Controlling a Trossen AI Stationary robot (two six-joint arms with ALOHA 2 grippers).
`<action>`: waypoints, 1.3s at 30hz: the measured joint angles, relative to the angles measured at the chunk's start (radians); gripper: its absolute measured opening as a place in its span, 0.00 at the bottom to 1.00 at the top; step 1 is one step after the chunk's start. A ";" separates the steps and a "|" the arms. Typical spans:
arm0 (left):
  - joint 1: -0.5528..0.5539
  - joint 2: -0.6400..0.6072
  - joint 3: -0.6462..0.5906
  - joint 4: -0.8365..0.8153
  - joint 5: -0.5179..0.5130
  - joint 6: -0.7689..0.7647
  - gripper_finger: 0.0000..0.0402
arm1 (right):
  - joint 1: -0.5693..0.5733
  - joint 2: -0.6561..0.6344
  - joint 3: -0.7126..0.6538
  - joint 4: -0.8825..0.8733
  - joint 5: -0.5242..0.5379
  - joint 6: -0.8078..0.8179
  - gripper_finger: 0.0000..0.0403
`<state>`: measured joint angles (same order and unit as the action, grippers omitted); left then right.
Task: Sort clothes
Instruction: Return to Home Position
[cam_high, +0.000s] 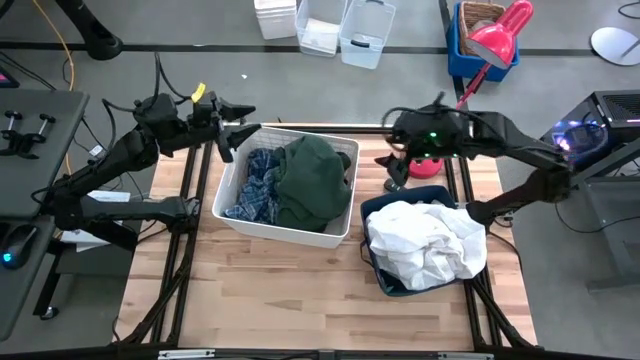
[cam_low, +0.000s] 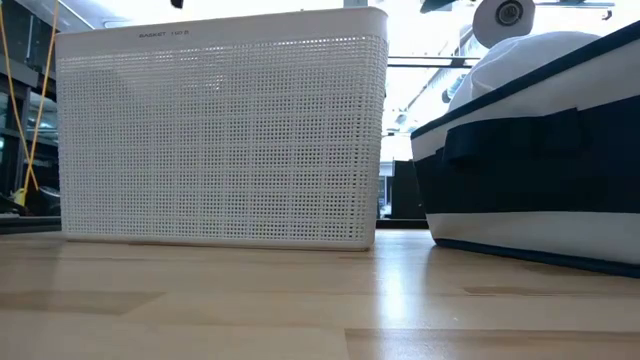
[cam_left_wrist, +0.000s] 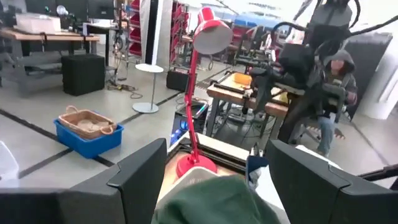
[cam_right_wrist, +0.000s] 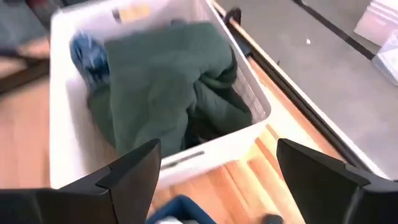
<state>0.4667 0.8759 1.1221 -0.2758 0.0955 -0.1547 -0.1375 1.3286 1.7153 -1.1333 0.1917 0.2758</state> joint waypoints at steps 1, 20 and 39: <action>0.000 -0.017 -0.040 0.034 0.000 -0.021 0.66 | 0.000 -0.028 -0.040 0.041 0.000 0.022 0.78; 0.081 -0.456 -0.487 0.293 -0.101 -0.252 0.66 | 0.022 -0.542 -0.780 0.649 0.008 0.433 0.78; 0.102 -0.845 -1.001 0.523 0.000 -0.410 0.08 | 0.027 -0.637 -0.822 0.722 0.010 0.471 0.04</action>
<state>0.5689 0.0306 0.1209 0.2471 0.0955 -0.5643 -0.1103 0.6918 0.8932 -0.4114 0.2014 0.7467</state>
